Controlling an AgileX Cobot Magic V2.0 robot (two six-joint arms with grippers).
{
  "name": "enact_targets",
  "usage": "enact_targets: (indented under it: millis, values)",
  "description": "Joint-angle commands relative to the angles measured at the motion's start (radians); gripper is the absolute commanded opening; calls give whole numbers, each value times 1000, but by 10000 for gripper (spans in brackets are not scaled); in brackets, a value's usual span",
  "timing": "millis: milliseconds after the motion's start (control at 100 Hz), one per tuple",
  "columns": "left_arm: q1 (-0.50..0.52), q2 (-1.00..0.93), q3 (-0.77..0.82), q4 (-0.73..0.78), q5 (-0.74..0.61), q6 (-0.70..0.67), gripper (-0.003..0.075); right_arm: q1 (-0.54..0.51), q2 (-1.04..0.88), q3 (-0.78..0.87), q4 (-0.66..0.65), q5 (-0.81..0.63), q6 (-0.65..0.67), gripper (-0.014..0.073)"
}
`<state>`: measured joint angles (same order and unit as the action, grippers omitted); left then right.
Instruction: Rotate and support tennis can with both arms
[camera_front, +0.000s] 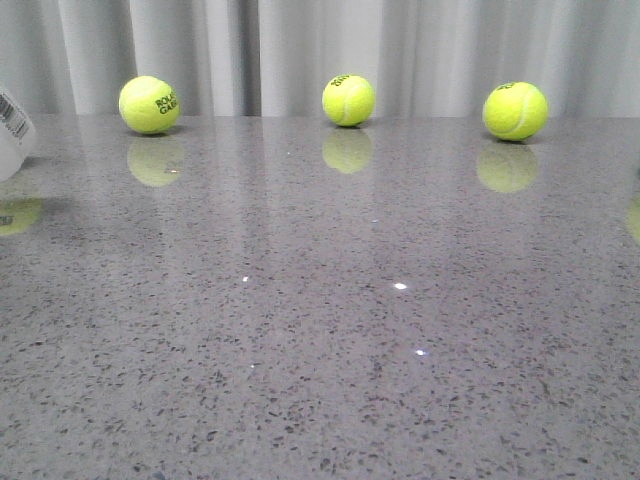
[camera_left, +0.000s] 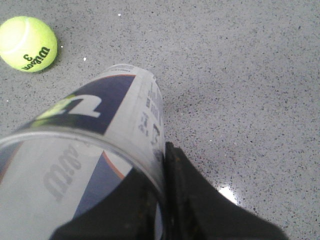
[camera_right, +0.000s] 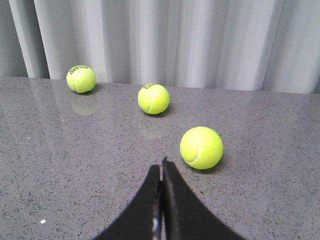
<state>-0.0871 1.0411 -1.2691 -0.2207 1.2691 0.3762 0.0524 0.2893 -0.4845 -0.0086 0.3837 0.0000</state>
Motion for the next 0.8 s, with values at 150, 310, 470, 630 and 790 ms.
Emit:
enact_targets:
  millis: [150,310,470,630,790]
  values:
    - [-1,-9,-24,-15,6,-12,-20,-4,4,-26,0,-87,0,-68]
    - [-1,3,-20,-1,6,-20,-20,-4,4,-26,0,-87,0,-68]
    - [-1,45,9,-1,6,-25,-20,-4,4,-26,0,-87,0,-68]
    - [-1,64,18,-3,6,-27,-20,-4,4,-26,0,-88,0,-68]
    - [-1,65,14,-22,6,-27,49,-4,4,-26,0,-88,0,-68]
